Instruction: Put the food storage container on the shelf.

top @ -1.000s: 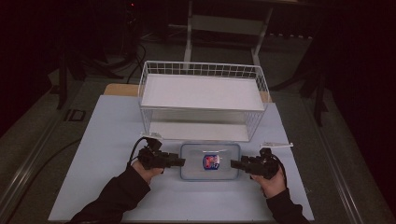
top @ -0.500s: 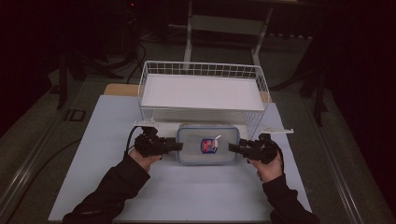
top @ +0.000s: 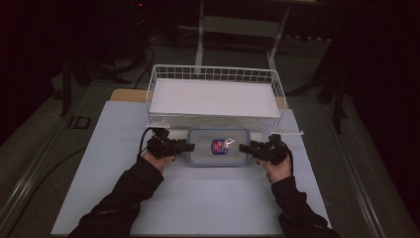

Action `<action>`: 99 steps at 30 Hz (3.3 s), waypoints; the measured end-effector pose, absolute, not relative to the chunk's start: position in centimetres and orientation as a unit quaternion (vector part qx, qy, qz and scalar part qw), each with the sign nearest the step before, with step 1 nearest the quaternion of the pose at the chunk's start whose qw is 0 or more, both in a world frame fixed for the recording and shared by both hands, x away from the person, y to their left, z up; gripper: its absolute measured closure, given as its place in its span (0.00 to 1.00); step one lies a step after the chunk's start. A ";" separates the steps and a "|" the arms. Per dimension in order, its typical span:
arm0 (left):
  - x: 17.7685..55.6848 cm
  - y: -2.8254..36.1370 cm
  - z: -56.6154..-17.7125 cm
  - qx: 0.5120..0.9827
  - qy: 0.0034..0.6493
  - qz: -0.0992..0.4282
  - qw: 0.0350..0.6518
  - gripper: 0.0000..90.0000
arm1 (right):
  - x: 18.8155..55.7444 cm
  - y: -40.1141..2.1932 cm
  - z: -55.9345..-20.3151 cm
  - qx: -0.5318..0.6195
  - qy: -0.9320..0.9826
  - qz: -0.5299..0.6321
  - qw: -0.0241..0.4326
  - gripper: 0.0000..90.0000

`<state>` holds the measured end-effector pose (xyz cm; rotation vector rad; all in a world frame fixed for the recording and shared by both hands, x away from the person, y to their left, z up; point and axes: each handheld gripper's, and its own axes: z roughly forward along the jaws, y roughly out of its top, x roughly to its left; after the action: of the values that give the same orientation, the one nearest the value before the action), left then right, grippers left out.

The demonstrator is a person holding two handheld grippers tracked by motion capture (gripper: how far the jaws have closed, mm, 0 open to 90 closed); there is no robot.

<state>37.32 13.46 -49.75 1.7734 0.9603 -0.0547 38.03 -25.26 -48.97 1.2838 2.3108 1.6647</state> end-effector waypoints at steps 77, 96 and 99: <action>32.9 13.0 -47.6 0.745 0.379 0.073 0.544 0.01 | 35.3 -21.6 -47.4 0.408 0.741 0.519 0.127 0.35; 28.7 13.1 -49.0 0.776 0.336 0.076 0.529 0.00 | 33.0 -18.6 -47.5 0.352 0.782 0.507 0.087 0.89; 27.8 13.1 -49.7 0.781 0.332 0.077 0.524 0.00 | 33.0 -18.2 -48.1 0.350 0.791 0.494 0.083 0.99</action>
<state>27.79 13.13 -49.70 1.8694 0.7942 0.1845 33.03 -18.21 -48.10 1.0453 2.3632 1.4761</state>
